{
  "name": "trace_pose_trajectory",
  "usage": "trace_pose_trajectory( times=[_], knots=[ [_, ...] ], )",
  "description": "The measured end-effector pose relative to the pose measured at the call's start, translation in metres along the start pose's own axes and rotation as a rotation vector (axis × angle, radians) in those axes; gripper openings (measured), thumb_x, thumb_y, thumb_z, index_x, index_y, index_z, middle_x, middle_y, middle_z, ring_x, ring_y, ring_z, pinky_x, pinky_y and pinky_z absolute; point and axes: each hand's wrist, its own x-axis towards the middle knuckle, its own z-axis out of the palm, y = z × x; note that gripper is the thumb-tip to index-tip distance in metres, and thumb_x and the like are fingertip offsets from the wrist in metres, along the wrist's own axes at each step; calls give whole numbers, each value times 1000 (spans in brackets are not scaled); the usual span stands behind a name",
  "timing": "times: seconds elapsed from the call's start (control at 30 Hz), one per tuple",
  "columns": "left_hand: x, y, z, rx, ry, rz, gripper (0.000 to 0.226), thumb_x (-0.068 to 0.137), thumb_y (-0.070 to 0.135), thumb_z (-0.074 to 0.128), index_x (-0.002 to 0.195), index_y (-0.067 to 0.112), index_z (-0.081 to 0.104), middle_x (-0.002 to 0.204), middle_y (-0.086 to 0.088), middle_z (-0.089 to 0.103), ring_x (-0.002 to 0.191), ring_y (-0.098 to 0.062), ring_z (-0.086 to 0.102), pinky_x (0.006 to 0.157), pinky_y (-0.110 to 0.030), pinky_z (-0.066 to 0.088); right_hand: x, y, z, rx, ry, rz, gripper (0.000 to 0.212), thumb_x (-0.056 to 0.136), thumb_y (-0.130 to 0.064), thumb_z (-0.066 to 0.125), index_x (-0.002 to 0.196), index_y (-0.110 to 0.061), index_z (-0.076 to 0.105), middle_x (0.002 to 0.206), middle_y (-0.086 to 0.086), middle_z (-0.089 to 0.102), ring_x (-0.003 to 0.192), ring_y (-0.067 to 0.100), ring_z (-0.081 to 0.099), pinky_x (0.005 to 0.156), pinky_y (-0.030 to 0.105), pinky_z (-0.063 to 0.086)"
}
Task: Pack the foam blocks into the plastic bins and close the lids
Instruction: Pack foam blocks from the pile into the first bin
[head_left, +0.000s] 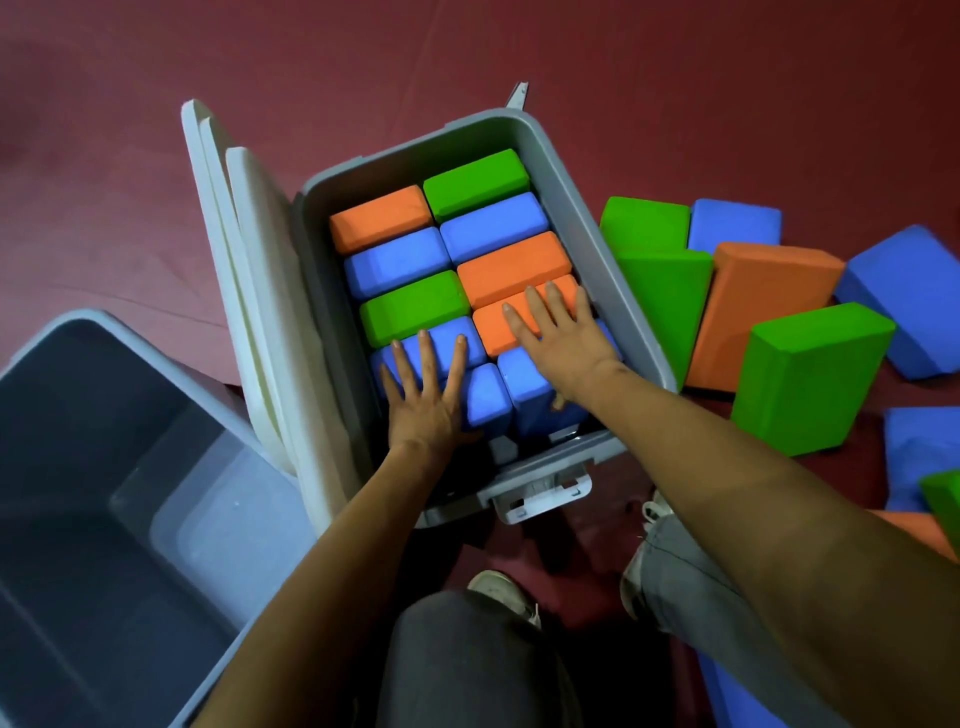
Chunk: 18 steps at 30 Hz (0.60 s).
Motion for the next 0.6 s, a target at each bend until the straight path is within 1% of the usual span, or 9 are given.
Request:
trace_pose_trajectory(
  times=[0.1, 0.17, 0.27, 0.33, 0.4, 0.47, 0.53, 0.6],
  knots=[
    [2, -1, 3, -29, 11, 2, 131, 69, 87, 50, 151, 26, -31, 159, -27, -23, 142, -61, -13, 113, -71, 7, 7, 1, -10, -55, -20, -21, 153, 59, -63, 86, 154, -10, -21, 162, 27, -11, 149, 50, 2, 113, 69, 19],
    [2, -1, 3, -45, 14, 4, 131, 68, 87, 51, 152, 26, -28, 159, -28, -22, 141, -62, -13, 113, -72, 7, 11, 2, -13, -72, -22, -38, 154, 57, -65, 86, 155, -9, -19, 162, 28, -9, 148, 50, 5, 112, 68, 20],
    [2, -1, 1, -43, -10, 5, 130, 69, 87, 50, 150, 26, -31, 158, -28, -25, 141, -62, -14, 113, -72, 5, 13, 8, -11, -63, 7, -62, 156, 55, -68, 85, 155, -10, -20, 162, 27, -8, 149, 49, 4, 113, 67, 18],
    [2, 0, 0, -40, -12, 6, 130, 69, 88, 49, 148, 26, -33, 158, -28, -24, 141, -62, -14, 113, -72, 5, 10, 12, -3, -4, 30, -55, 156, 56, -68, 85, 155, -14, -23, 164, 23, -10, 151, 46, -1, 115, 67, 15],
    [2, 0, 2, -41, -5, 3, 132, 68, 88, 50, 149, 26, -32, 159, -28, -22, 141, -62, -11, 112, -73, 6, 6, 10, 4, 79, 42, -18, 156, 57, -64, 87, 154, -19, -28, 164, 18, -19, 151, 43, -11, 113, 70, 16],
    [3, -1, 3, -53, 8, -1, 134, 65, 88, 52, 151, 26, -30, 160, -28, -18, 142, -63, -9, 111, -73, 6, 2, 4, 7, 123, 46, 3, 154, 61, -54, 89, 153, -21, -29, 162, 17, -27, 150, 44, -17, 109, 75, 20],
    [3, -3, 4, -89, -2, 4, 136, 64, 88, 55, 150, 28, -30, 160, -27, -21, 141, -62, -12, 111, -74, 6, -3, -2, 9, 133, 55, 13, 147, 68, -44, 89, 154, -18, -27, 160, 19, -29, 148, 50, -18, 105, 77, 25],
    [3, -3, 4, -100, -12, 6, 136, 64, 87, 56, 150, 29, -31, 160, -26, -23, 141, -61, -14, 112, -74, 6, -9, -4, 12, 98, 74, 8, 139, 73, -40, 86, 155, -14, -24, 160, 24, -26, 145, 57, -14, 103, 77, 28]
  ],
)
